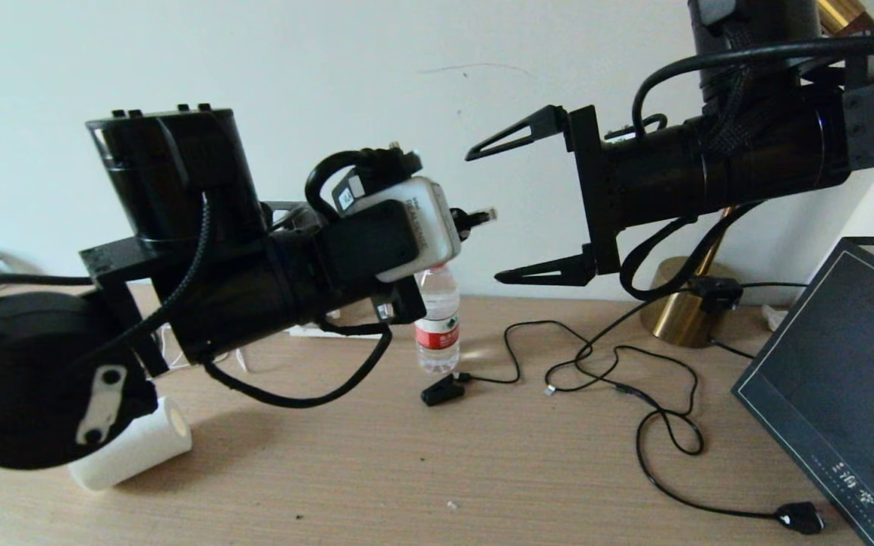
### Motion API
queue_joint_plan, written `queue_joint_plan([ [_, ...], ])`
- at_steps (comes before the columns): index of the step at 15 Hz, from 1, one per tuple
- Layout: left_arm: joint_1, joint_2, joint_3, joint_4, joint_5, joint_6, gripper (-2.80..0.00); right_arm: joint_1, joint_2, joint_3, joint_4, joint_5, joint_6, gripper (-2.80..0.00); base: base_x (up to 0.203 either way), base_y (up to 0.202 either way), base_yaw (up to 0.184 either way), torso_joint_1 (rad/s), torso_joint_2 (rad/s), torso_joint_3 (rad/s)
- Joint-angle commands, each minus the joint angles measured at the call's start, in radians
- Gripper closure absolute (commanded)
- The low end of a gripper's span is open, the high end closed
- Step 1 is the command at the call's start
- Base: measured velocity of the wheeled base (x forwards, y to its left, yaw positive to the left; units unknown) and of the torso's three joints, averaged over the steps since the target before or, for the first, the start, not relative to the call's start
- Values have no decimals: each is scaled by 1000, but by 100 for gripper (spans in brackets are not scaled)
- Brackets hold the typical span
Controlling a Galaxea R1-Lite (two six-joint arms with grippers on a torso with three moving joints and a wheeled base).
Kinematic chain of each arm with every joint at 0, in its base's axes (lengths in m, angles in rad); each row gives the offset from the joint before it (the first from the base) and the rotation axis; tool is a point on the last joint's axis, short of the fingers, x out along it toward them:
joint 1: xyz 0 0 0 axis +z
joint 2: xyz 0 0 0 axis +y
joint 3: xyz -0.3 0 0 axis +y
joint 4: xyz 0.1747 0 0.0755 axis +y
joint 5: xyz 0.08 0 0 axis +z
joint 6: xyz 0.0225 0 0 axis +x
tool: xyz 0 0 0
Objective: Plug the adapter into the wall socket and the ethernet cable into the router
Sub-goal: Hand it to the other hand
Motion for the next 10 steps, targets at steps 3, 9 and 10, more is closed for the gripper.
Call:
queue_joint_plan([
  [3,-4,14,-2,-4,-2,5,0,2,11,-7,3,6,8,0,0,0,0,0,0,0],
  [9,-12,20,-3,-4,-2,3,0,2,11,-4,3,6,10,0,0,0,0,0,0,0],
  [10,-12,25,-8,-6,-2,1,0,2,11,-4,3,6,10,0,0,0,0,0,0,0],
])
